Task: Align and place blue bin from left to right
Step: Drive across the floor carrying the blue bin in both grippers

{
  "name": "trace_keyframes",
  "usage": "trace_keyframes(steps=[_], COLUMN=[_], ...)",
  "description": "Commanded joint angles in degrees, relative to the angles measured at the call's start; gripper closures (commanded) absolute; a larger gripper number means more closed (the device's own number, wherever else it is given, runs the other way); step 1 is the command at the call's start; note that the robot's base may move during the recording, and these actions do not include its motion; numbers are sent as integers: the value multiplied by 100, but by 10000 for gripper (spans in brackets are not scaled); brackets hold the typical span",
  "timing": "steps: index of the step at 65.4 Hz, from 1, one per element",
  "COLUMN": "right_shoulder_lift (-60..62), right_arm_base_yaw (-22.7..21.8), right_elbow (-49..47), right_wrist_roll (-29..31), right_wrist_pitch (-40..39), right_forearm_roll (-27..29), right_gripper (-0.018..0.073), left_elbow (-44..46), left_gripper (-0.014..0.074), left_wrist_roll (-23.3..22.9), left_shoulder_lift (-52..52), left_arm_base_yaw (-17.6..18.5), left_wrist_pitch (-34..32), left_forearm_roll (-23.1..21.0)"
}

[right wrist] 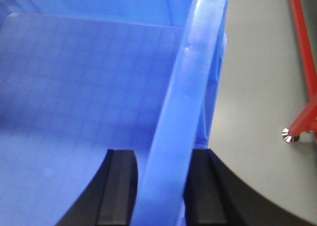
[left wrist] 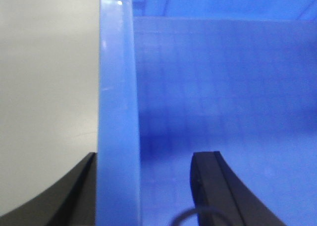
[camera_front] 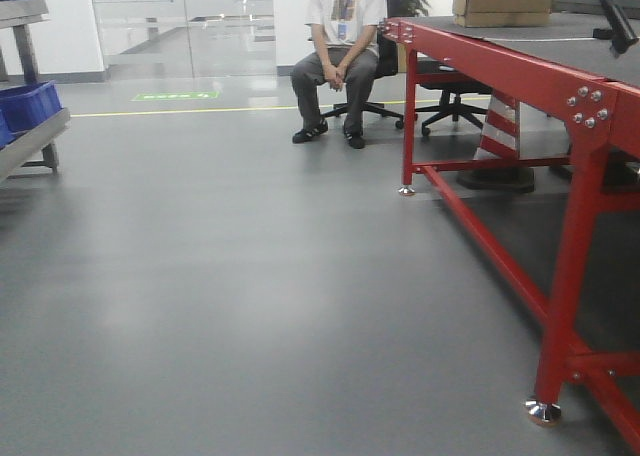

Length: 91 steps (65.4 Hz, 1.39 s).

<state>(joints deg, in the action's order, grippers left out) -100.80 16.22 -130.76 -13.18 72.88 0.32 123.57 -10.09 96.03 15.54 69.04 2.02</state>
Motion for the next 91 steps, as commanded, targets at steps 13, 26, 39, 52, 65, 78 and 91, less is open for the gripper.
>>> trace_keyframes(steps=[13, 26, 39, 52, 65, 78, 91], right_shoulder_lift=[19, 19, 19, 19, 19, 19, 19], right_arm_base_yaw=[-13, -13, -13, -13, -13, -13, -13], right_elbow=[-74, -74, -74, -74, -74, -74, -74], right_wrist_roll=[-134, -134, -134, -134, -134, -134, -134], right_wrist_pitch=[-647, -647, -647, -647, -647, -659, -659], right_forearm_roll=[-180, -180, -180, -180, -180, -181, -181], right_gripper=[629, 629, 629, 629, 629, 629, 629], left_elbow=[126, 126, 126, 126, 126, 126, 126], left_gripper=[708, 708, 708, 708, 708, 708, 708], left_wrist_roll=[234, 234, 234, 234, 234, 234, 234], left_shoulder_lift=[-213, -213, -213, -213, -213, -213, -213], left_arm_base_yaw=[143, 143, 143, 143, 143, 143, 143], left_wrist_pitch=[-301, -301, -301, -301, -301, -301, -301], left_forearm_roll=[-532, -532, -532, -532, -532, -532, -532])
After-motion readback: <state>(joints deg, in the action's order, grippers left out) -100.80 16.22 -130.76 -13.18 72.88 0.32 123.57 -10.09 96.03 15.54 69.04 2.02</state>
